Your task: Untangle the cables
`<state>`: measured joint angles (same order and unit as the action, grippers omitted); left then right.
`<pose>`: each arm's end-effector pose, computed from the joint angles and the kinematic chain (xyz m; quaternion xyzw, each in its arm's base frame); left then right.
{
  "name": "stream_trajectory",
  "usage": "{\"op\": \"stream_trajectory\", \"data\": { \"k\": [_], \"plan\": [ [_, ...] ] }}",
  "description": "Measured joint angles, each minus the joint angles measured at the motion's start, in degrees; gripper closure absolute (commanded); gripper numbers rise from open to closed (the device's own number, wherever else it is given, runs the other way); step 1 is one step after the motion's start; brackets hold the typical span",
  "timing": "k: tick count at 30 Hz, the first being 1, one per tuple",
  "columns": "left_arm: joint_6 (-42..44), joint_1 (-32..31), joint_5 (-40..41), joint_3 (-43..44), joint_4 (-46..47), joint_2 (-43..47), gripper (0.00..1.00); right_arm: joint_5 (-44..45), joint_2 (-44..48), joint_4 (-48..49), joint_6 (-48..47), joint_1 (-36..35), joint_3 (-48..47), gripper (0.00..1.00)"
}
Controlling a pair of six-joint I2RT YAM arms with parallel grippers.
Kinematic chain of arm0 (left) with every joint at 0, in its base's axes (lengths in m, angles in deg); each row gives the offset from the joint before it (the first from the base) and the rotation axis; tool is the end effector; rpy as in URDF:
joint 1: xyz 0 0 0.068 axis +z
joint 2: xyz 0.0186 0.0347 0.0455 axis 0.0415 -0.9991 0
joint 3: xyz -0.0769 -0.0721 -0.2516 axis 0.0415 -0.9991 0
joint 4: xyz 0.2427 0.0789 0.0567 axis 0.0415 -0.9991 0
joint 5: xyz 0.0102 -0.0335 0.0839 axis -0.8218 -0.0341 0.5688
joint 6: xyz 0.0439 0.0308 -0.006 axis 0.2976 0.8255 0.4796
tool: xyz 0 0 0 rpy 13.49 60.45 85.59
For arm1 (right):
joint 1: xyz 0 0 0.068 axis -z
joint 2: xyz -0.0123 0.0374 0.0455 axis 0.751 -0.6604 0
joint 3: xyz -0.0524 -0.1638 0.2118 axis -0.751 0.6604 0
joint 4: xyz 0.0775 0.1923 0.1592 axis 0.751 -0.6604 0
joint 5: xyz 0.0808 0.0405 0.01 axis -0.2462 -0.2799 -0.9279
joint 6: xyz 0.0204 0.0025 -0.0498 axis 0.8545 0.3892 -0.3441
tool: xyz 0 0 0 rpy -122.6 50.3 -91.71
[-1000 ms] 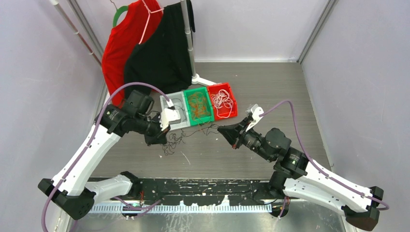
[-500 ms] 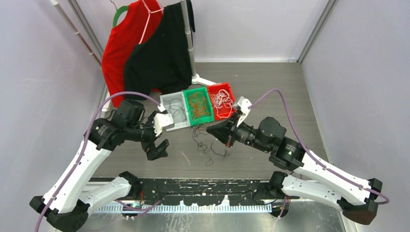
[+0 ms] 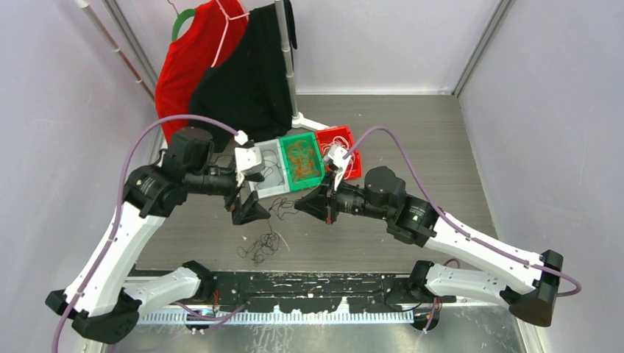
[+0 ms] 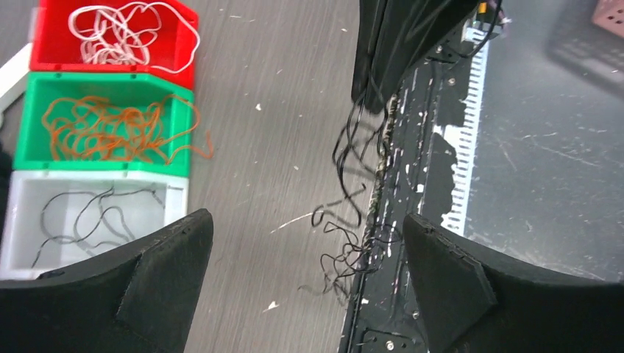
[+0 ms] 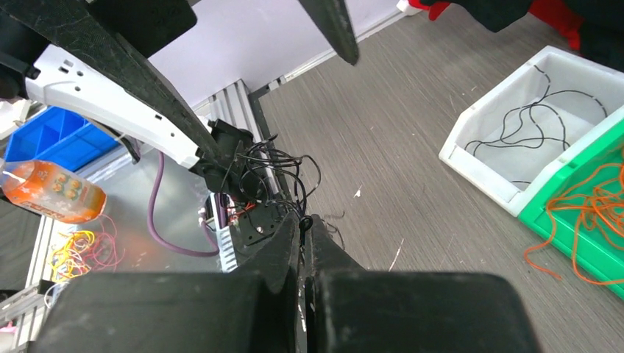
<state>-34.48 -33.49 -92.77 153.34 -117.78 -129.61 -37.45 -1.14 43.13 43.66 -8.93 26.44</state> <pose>0.1244 -0.1010 0.4224 0.5119 0.6949 -0.3261 0.3857 0.1109 0.1918 0.3670 -0.3343 0.6645 0.4792 0.4658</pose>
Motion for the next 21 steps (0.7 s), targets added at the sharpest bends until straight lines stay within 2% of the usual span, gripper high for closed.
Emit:
{"op": "stream_trajectory", "data": {
  "k": [3,6,11,13,15,17,18,19,21],
  "plan": [
    [-1.1,-1.0,-2.3,0.2,1.5,-2.7,0.04,-1.2,-1.9,0.9,0.1,0.0,-0.1,0.99],
    [-1.2,-3.0,-2.8,0.1,1.9,-4.4,0.12,-2.3,-3.8,1.7,0.5,0.0,-0.5,0.99],
    [0.3,-5.1,-3.1,0.2,1.7,-6.0,0.31,-3.5,-5.4,3.8,0.9,0.0,-1.3,0.99],
    [1.4,-5.4,-3.0,0.2,1.4,-6.7,0.45,-3.9,-5.5,4.6,1.0,0.0,-1.6,0.98],
    [2.3,-5.6,-2.3,0.2,1.0,-7.3,0.69,-4.2,-5.5,5.6,1.1,0.0,-1.6,0.94],
    [2.6,-5.6,-1.6,0.2,0.8,-7.6,0.94,-4.3,-5.5,6.1,1.3,0.0,-1.6,0.84],
    [2.9,-5.6,-1.4,0.2,0.7,-7.6,0.99,-4.3,-5.5,6.4,1.5,0.0,-1.6,0.71],
    [3.3,-5.6,-1.4,0.3,0.5,-7.6,1.00,-4.3,-5.5,6.9,1.8,0.0,-1.6,0.59],
    [2.8,-5.6,-1.0,0.7,0.5,-7.5,1.00,-4.1,-5.4,8.6,2.5,0.0,-1.4,0.43]
  ]
}}
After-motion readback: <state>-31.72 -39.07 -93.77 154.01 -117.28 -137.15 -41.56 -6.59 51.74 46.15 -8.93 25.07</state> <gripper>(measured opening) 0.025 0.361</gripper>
